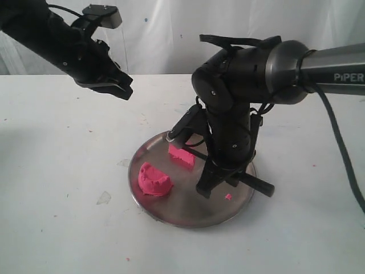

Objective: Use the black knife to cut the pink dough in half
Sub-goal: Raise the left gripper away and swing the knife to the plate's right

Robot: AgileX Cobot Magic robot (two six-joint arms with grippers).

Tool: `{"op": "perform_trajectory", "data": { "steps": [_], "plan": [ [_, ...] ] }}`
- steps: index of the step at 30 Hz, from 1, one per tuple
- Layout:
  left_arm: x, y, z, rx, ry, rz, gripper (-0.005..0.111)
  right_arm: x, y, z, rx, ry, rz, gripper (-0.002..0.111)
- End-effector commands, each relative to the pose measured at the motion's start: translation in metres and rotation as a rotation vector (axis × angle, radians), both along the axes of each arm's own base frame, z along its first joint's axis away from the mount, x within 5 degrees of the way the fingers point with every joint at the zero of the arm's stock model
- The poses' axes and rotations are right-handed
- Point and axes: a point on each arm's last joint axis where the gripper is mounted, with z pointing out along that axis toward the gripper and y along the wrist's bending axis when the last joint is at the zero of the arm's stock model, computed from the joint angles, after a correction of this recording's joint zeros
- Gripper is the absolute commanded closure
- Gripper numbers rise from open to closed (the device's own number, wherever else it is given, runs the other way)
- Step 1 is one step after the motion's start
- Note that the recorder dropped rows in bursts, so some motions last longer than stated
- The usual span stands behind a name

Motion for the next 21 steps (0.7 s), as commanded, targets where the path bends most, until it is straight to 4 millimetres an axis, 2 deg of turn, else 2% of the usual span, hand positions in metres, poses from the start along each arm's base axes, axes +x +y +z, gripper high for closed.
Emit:
{"op": "perform_trajectory", "data": {
  "steps": [1, 5, 10, 15, 21],
  "plan": [
    [-0.035, 0.01, 0.023, 0.018, -0.026, 0.025, 0.107, 0.0, -0.007, 0.004, 0.001, -0.039, -0.081, 0.108],
    [-0.064, 0.019, 0.033, 0.037, -0.054, 0.047, 0.107, 0.005, -0.014, 0.009, 0.123, -0.096, -0.193, 0.108],
    [-0.099, 0.029, 0.04, 0.025, -0.109, 0.08, 0.107, -0.002, -0.022, 0.022, 0.349, -0.118, -0.307, 0.108],
    [-0.121, 0.034, 0.036, 0.015, -0.115, 0.091, 0.107, -0.015, -0.033, 0.033, 0.576, -0.11, -0.422, 0.108],
    [-0.142, 0.036, 0.035, -0.04, -0.121, 0.106, 0.107, -0.026, -0.045, 0.027, 0.75, -0.123, -0.572, 0.108]
  ]
}}
